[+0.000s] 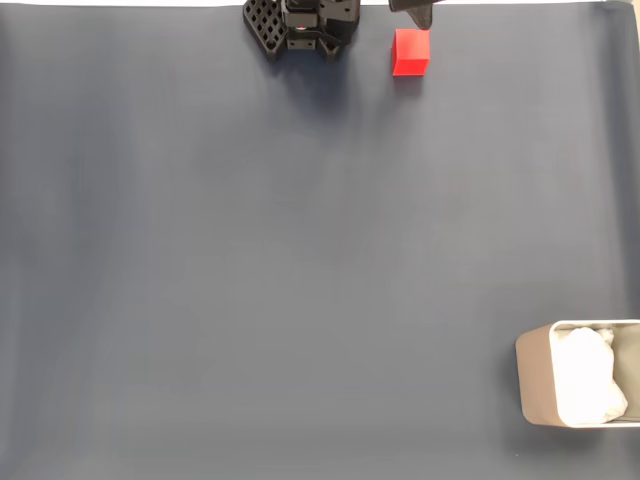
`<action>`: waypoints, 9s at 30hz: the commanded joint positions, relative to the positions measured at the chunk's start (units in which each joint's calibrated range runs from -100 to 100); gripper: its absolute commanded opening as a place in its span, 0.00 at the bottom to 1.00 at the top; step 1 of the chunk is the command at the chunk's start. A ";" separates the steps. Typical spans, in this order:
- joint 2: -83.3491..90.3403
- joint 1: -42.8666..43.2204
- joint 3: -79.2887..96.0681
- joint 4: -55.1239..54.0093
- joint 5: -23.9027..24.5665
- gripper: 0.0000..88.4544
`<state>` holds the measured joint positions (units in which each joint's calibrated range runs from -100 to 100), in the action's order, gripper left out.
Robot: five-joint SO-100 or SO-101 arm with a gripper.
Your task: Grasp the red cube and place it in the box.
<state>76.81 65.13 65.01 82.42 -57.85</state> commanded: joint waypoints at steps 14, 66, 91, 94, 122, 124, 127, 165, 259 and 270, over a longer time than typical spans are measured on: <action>0.31 -6.33 7.34 -9.55 -3.61 0.34; -2.64 -6.26 21.40 -19.55 -2.05 0.37; -3.59 -4.55 21.76 -20.62 -1.32 0.31; -3.68 -4.27 21.58 -20.62 -1.27 0.25; -5.06 -3.49 18.48 -20.45 -0.29 0.04; -5.32 -3.49 17.75 -20.37 -0.05 0.04; -5.84 -3.49 15.83 -19.71 0.20 0.03; -38.34 -18.97 -39.64 -14.39 3.13 0.01; -123.00 -40.56 -137.82 -25.53 5.47 0.01; -124.39 -40.77 -137.55 -27.99 5.81 0.01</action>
<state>-48.42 25.07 -70.52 55.85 -52.48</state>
